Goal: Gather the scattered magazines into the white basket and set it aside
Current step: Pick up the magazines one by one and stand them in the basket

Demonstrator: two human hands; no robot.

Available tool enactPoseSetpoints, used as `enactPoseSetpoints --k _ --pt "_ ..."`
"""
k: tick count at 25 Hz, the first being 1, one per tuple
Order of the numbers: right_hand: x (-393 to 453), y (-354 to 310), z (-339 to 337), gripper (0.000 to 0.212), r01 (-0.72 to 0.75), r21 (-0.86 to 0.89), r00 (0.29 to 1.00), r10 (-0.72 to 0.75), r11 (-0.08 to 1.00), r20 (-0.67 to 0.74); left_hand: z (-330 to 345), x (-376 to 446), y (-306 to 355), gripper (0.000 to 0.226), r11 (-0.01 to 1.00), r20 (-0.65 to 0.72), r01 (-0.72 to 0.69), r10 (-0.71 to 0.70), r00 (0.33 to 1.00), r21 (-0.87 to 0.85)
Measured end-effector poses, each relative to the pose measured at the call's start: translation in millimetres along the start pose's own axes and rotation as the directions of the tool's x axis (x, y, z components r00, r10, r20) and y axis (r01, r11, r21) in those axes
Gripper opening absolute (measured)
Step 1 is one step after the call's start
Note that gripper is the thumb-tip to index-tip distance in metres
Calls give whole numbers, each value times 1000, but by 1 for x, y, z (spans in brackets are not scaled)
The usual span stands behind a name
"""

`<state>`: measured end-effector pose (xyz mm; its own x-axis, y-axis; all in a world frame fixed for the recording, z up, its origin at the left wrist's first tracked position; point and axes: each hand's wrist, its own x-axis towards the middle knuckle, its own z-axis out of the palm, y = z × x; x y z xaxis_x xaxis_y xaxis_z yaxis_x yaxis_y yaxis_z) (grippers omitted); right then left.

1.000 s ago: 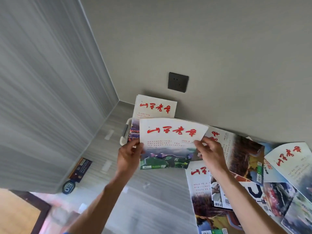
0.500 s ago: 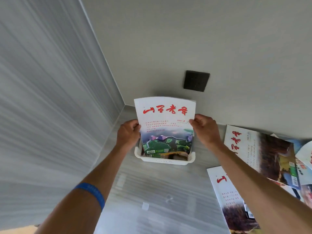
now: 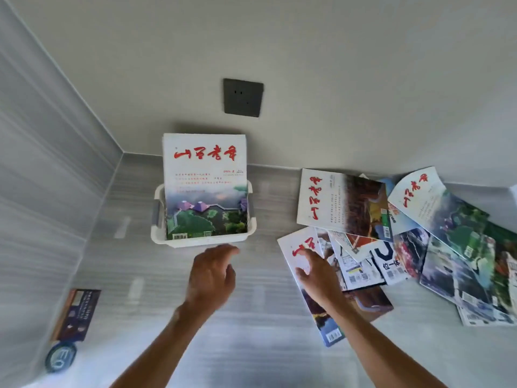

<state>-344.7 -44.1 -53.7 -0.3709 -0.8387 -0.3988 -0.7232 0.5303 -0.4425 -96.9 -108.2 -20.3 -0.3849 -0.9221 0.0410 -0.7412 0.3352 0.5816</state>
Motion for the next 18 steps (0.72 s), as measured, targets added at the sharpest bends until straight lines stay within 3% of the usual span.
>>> enactPoseSetpoints --k 3,6,8,10,12,15,17,18 --pt "-46 69 21 44 65 -316 996 -41 947 80 69 -51 40 41 978 395 193 -147 907 -79" --pt "-65 94 26 46 211 -344 974 -166 915 155 118 -70 70 43 998 660 -14 -33 750 66" --pt "-77 102 25 41 213 -364 976 -179 907 126 133 -71 86 43 995 681 -14 -54 730 94" --pt "-88 107 25 36 210 -388 978 -190 898 89 142 -64 101 43 955 643 291 -194 741 -48" --pt "-97 111 26 37 245 -388 969 -227 888 93 148 -55 119 47 686 679 666 -342 650 -293" --pt "-94 116 18 36 241 -331 971 -222 913 93 159 -49 134 44 192 670 882 -587 455 -431" --pt "-84 128 8 26 115 -196 993 -107 974 50 167 -47 138 26 71 679 885 -615 401 -460" --pt "-80 137 4 23 84 -128 995 -77 988 58 171 -42 141 19 100 683 880 -593 427 -464"
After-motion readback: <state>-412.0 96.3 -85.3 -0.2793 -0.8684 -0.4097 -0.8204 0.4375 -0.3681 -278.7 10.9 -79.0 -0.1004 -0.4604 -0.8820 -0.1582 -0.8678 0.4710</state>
